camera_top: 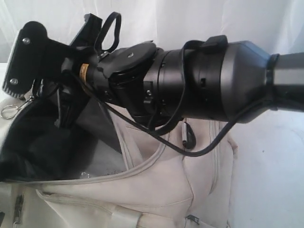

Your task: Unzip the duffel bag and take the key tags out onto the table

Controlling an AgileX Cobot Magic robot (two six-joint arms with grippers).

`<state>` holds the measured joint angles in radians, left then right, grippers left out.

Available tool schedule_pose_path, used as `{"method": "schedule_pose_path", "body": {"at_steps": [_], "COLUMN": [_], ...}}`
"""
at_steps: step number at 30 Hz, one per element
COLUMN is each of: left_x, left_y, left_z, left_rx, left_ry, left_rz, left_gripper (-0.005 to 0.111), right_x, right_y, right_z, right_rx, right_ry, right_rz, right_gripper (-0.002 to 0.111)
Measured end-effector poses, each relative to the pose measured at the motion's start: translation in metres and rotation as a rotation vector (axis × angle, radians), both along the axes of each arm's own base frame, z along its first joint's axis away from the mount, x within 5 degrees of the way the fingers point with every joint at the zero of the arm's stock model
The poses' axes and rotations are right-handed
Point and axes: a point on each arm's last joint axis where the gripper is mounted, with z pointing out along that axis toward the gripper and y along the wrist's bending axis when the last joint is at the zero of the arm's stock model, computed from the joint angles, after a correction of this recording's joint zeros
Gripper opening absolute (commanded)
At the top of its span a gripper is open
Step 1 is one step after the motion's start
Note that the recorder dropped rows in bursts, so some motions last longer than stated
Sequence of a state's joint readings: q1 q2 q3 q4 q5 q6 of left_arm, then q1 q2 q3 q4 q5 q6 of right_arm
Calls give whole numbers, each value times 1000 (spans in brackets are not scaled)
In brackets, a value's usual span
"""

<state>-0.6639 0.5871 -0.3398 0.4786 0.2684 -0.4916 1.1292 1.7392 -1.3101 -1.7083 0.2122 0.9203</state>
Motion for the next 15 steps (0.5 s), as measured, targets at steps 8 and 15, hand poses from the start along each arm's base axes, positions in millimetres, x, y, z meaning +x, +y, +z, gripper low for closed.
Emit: {"method": "schedule_pose_path", "body": {"at_steps": [8,15], "left_x": [-1,-2], "left_y": [1,3], "left_z": [-2,-4], "left_rx": [-32,-38], "left_ry": [44,83], "left_rz": [45,82], "left_gripper": [0,0], "right_x": [31,60], "right_y": [-20,-42], "right_z": [0,1], "right_rx": [21,33], "right_ry": [18,17], "right_rz": [-168,-298], "right_gripper": [0,0]}}
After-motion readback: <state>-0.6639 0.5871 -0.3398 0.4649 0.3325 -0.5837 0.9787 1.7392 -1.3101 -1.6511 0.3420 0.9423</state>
